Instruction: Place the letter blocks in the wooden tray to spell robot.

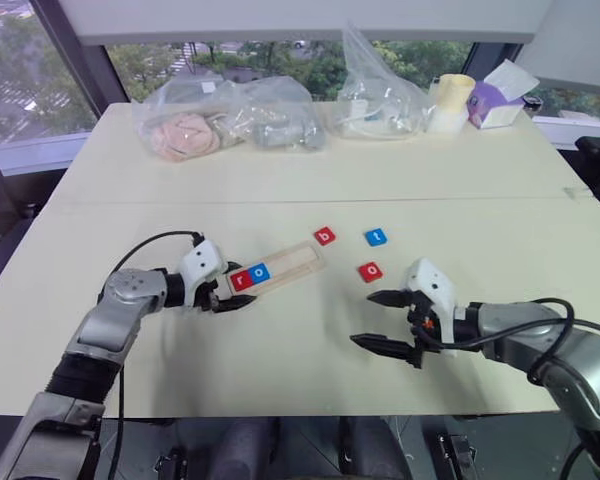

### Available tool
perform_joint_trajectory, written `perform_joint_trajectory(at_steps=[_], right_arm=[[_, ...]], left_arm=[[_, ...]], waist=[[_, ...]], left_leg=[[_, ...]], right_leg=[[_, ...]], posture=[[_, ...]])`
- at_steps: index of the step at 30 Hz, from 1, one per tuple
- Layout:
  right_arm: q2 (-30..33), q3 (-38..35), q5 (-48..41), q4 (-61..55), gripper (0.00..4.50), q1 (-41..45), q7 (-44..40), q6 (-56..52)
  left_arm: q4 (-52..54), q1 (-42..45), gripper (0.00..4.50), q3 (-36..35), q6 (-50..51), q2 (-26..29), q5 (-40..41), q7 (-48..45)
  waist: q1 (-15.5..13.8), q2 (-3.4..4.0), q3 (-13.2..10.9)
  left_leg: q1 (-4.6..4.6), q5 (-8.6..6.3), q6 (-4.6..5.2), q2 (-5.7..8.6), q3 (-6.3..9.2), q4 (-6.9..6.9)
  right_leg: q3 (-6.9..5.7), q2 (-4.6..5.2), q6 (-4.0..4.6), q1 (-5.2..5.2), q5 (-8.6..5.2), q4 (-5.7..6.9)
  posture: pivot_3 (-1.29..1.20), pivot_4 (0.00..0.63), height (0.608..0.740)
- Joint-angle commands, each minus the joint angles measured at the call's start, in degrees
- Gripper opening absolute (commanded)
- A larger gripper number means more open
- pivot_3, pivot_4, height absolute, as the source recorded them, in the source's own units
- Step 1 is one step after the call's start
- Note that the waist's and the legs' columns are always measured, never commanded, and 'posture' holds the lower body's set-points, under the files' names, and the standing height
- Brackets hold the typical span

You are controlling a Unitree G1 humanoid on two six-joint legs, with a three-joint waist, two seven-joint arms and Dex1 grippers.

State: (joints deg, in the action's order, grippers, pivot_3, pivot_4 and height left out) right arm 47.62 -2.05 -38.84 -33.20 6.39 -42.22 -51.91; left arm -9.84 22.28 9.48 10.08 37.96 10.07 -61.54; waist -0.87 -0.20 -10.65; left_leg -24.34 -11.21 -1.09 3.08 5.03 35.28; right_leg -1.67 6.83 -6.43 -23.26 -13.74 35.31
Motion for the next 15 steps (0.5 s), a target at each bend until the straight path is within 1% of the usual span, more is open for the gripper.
perform_joint_trajectory(at_steps=[1, 4, 8, 11, 15], right_arm=[[0.4, -4.1, 1.7, 1.6, 4.5, -0.4, 0.7, 2.9], [0.0, -4.9, 3.2, 2.8, 4.5, -0.4, 1.5, 4.4], [-1.2, -5.7, 3.0, 1.7, 4.5, -1.3, 3.0, 4.2], [-1.6, -5.5, 3.7, 0.1, 4.5, -2.1, 4.2, 4.4], [-2.7, -6.0, 3.1, -1.7, 4.5, -3.1, 6.0, 3.6]], left_arm=[[-2.4, 4.2, 3.13, 3.2, -7.5, 2.6, -3.5, -6.9], [-6.6, 8.0, 3.13, 4.7, -11.5, 2.2, -4.0, -10.9], [-16.9, 14.7, 3.13, 8.0, -17.9, -2.6, -5.9, -15.9], [-21.6, 16.9, 3.13, 8.8, -21.1, -4.8, -7.0, -17.2], [-23.9, 17.6, 3.13, 8.8, -22.0, -6.3, -7.2, -18.3]], waist=[[0.0, -0.04, 0.0], [0.0, -0.03, 0.0], [-0.1, -0.05, 0.0], [0.0, -0.09, -0.1], [0.1, -0.1, -0.1]], left_leg=[[-0.07, 0.0, 0.0, 0.01, -0.03, 0.0], [-0.11, 0.0, 0.01, 0.02, -0.07, -0.05], [-0.13, 0.0, 0.03, 0.04, -0.16, -0.01], [-0.13, 0.0, 0.04, 0.05, -0.17, 0.03], [-0.12, 0.0, 0.04, 0.05, -0.15, 0.03]], right_leg=[[-0.02, -0.01, 0.0, -0.06, 0.0, -0.02], [-0.01, -0.01, -0.01, -0.1, 0.0, -0.07], [-0.07, -0.03, -0.17, -0.09, 0.08, -0.06], [-0.06, -0.03, -0.22, -0.05, 0.11, -0.05], [-0.07, -0.03, -0.26, -0.06, 0.12, -0.01]], posture=[[0.0, 0.15, 0.74], [0.0, 0.15, 0.74], [0.0, 0.15, 0.74], [0.0, 0.15, 0.74], [0.0, 0.15, 0.74]])
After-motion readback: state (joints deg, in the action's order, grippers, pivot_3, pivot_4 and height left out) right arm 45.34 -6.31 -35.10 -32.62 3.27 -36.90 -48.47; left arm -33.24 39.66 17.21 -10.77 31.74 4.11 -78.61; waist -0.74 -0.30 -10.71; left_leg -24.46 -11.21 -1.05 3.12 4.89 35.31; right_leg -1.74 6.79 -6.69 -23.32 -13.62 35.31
